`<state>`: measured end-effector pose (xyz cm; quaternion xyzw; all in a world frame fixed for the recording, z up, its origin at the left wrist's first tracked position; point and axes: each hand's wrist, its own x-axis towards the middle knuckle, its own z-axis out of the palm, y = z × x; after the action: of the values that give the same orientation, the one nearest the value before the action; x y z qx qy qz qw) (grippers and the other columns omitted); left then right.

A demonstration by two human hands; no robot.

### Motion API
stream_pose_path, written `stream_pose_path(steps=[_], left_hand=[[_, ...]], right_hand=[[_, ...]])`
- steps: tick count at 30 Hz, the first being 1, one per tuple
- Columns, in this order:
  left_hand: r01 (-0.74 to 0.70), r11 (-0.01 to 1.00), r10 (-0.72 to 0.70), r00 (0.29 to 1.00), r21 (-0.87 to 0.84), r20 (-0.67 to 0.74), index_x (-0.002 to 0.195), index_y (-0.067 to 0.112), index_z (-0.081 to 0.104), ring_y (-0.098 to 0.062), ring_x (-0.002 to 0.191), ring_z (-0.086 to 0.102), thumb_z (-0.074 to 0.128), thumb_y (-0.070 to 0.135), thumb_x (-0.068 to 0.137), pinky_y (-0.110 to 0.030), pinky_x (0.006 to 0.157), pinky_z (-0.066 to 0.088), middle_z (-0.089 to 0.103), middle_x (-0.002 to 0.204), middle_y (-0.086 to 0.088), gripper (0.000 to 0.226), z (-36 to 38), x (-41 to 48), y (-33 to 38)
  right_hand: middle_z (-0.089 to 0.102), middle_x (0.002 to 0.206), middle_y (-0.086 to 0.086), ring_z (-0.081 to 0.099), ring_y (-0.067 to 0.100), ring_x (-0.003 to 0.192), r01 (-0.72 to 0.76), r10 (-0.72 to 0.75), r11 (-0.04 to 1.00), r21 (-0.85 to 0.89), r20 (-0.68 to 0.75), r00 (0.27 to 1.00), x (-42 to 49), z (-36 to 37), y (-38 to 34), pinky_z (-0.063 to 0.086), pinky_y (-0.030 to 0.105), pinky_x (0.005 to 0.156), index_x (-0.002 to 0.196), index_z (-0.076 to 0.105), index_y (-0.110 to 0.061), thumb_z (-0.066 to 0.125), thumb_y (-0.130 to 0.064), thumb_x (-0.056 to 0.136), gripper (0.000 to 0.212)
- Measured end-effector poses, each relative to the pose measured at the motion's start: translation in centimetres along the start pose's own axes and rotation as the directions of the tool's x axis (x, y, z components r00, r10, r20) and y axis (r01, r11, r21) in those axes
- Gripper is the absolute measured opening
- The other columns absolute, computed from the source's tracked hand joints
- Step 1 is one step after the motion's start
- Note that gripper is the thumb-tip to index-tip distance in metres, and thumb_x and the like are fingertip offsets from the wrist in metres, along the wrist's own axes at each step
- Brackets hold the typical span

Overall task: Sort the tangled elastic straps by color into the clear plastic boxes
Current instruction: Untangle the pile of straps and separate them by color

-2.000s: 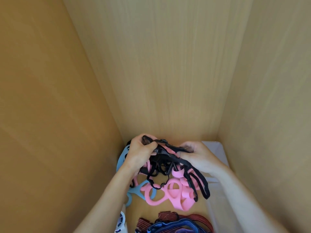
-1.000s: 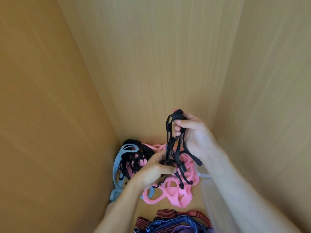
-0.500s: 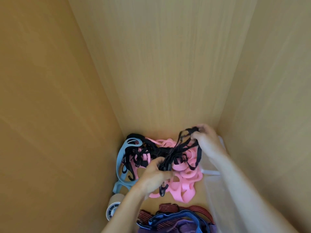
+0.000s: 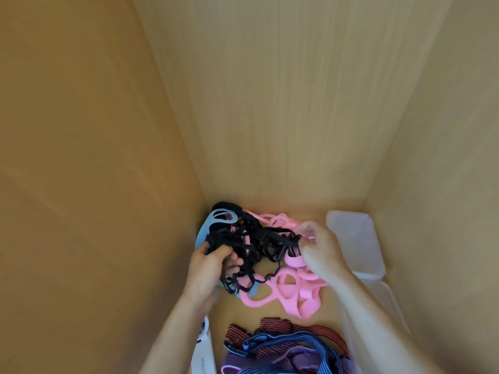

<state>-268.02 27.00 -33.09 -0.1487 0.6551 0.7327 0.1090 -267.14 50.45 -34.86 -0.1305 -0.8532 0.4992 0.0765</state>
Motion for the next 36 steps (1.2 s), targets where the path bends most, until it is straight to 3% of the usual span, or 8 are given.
stream_pose_path(steps=[2, 6, 9, 13, 15, 23, 29, 36], left_hand=[[0.015, 0.997, -0.016, 1.000, -0.079, -0.019, 0.087, -0.001, 0.061, -0.021, 0.061, 0.063, 0.058, 0.000, 0.093, -0.027, 0.053, 0.054, 0.062, 0.069, -0.013, 0.007, -0.8, -0.4, 0.3], [0.058, 0.986, -0.057, 0.998, -0.158, 0.011, 0.088, 0.003, 0.056, -0.020, 0.061, 0.056, 0.060, 0.000, 0.094, -0.028, 0.055, 0.051, 0.056, 0.069, -0.010, 0.008, -1.6, -1.6, 0.7], [0.101, 0.979, -0.090, 0.994, -0.177, 0.068, 0.090, 0.004, 0.055, -0.021, 0.064, 0.055, 0.061, 0.000, 0.093, -0.030, 0.058, 0.049, 0.054, 0.072, -0.011, 0.008, -2.2, -2.6, 0.6], [0.127, 0.974, -0.103, 0.986, -0.186, 0.134, 0.088, 0.003, 0.057, -0.023, 0.067, 0.055, 0.063, 0.001, 0.092, -0.030, 0.059, 0.048, 0.053, 0.076, -0.014, 0.008, -2.9, -3.2, 0.2], [0.145, 0.965, -0.112, 0.981, -0.219, 0.156, 0.091, 0.002, 0.059, -0.023, 0.067, 0.056, 0.063, 0.001, 0.092, -0.029, 0.057, 0.049, 0.054, 0.078, -0.015, 0.005, -2.7, -3.2, 0.2], [0.200, 0.951, -0.152, 0.967, -0.237, 0.205, 0.101, 0.000, 0.061, -0.019, 0.069, 0.061, 0.060, 0.001, 0.091, -0.027, 0.058, 0.053, 0.062, 0.084, -0.013, 0.010, 0.2, -1.6, 0.5], [0.165, 0.968, -0.117, 0.964, -0.191, 0.239, 0.099, 0.000, 0.061, -0.019, 0.066, 0.059, 0.061, 0.001, 0.091, -0.027, 0.058, 0.051, 0.060, 0.082, -0.015, 0.008, 2.0, -1.2, 1.6], [0.091, 0.992, -0.068, 0.967, -0.084, 0.246, 0.095, -0.001, 0.062, -0.018, 0.062, 0.058, 0.063, -0.003, 0.090, -0.024, 0.051, 0.046, 0.060, 0.083, -0.019, 0.006, 4.3, -1.8, 2.8]], right_hand=[[0.059, 0.120, -0.004, 0.054, 0.015, 0.117, 0.060, -0.043, 0.976, -0.211, 0.085, 0.995, 1.4, 1.5, 0.4, 0.040, 0.019, 0.090, 0.109, 0.065, -0.028, 0.065, -0.019, 0.087, 0.023], [0.042, 0.133, -0.001, 0.038, 0.023, 0.129, 0.195, -0.065, 0.826, -0.529, 0.254, 0.965, 3.6, 5.3, 0.4, 0.036, 0.039, 0.107, 0.139, 0.038, -0.027, 0.075, -0.062, 0.071, 0.085], [0.047, 0.127, 0.004, 0.044, 0.027, 0.125, 0.239, -0.105, 0.750, -0.617, 0.245, 0.964, 4.9, 7.5, 1.1, 0.037, 0.040, 0.105, 0.133, 0.048, -0.020, 0.071, -0.054, 0.080, 0.067], [0.065, 0.093, -0.003, 0.063, 0.015, 0.083, 0.148, -0.101, 0.929, -0.340, 0.150, 0.983, 5.7, 7.2, 1.1, 0.043, 0.026, 0.064, 0.088, 0.064, -0.029, 0.062, -0.032, 0.086, 0.004], [0.067, 0.079, -0.011, 0.062, 0.004, 0.070, 0.050, -0.033, 0.989, -0.142, 0.120, 0.992, 5.8, 5.7, 0.4, 0.039, 0.019, 0.054, 0.080, 0.061, -0.032, 0.065, -0.030, 0.089, 0.010], [0.073, 0.079, -0.012, 0.067, -0.001, 0.069, 0.021, -0.050, 0.952, 0.306, 0.089, 0.995, 4.3, -2.1, -4.2, 0.047, 0.011, 0.060, 0.095, 0.069, -0.020, 0.069, -0.025, 0.092, 0.006], [0.075, 0.086, -0.003, 0.068, 0.005, 0.073, 0.084, -0.109, 0.935, 0.345, 0.055, 0.993, 2.9, -5.0, -7.0, 0.055, 0.031, 0.075, 0.098, 0.070, -0.016, 0.067, -0.018, 0.094, 0.005], [0.076, 0.089, 0.000, 0.075, 0.021, 0.086, 0.107, -0.133, 0.868, 0.486, 0.019, 0.991, 2.0, -6.1, -9.7, 0.064, 0.040, 0.071, 0.095, 0.072, -0.015, 0.066, -0.011, 0.096, 0.007]])
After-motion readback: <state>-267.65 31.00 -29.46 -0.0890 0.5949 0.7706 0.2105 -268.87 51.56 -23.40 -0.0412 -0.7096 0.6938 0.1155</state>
